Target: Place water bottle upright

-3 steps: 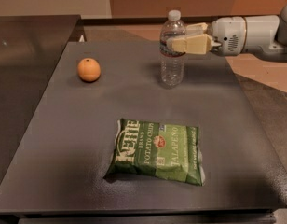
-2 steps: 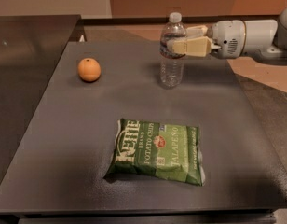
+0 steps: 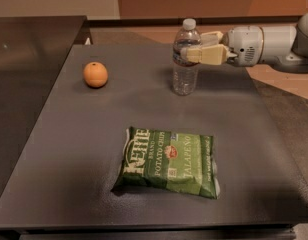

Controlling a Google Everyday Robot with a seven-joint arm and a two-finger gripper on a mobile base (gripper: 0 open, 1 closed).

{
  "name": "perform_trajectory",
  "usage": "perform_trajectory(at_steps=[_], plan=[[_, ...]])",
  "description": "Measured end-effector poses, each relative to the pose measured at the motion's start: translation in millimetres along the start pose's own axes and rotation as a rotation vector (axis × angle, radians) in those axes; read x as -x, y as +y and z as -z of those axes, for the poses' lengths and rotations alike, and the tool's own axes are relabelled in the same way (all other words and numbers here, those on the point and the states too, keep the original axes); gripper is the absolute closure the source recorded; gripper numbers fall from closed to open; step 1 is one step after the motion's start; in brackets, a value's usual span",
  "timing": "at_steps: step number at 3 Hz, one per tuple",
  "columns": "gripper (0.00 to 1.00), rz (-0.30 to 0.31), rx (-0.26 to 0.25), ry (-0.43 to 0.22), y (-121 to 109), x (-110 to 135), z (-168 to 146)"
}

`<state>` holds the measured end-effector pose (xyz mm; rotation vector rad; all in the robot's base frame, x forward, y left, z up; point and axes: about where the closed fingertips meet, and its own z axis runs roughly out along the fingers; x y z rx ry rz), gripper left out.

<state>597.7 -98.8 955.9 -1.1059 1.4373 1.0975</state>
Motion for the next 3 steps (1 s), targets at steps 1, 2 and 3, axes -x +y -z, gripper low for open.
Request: perform_trajectory(at_steps=[1,2,3], plan=[[0.35,0.000,0.005,-0.002,-1.3,-4.8,0.7],[0.13,0.001,0.009,-0.002,-0.6,-3.9,-2.1],[0.00,0.001,0.014,-0.002,-0.1,-3.3,-4.8]])
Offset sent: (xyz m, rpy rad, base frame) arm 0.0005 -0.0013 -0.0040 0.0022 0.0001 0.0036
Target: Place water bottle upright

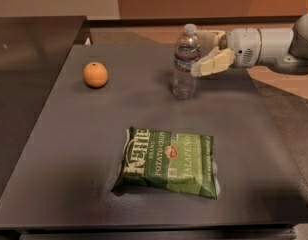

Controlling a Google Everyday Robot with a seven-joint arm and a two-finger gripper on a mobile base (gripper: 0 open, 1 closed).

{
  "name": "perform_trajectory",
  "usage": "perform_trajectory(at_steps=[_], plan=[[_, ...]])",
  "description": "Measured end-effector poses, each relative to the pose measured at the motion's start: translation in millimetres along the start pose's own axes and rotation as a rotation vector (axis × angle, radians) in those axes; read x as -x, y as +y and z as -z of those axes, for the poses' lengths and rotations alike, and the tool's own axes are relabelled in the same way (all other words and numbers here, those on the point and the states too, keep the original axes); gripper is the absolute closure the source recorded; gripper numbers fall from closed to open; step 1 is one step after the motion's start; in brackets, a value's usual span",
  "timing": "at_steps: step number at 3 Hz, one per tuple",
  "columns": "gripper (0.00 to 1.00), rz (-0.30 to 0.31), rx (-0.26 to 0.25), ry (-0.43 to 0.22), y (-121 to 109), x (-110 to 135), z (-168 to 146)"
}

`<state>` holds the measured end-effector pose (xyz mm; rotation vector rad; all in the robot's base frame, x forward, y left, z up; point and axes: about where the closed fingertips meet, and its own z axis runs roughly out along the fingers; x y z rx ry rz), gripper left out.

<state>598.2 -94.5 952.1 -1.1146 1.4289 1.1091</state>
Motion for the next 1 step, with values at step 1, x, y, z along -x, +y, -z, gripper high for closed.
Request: perform_trajectory(at_steps=[1], plan=[[0.00,0.000,0.000,0.000,0.0,0.0,-0.1]])
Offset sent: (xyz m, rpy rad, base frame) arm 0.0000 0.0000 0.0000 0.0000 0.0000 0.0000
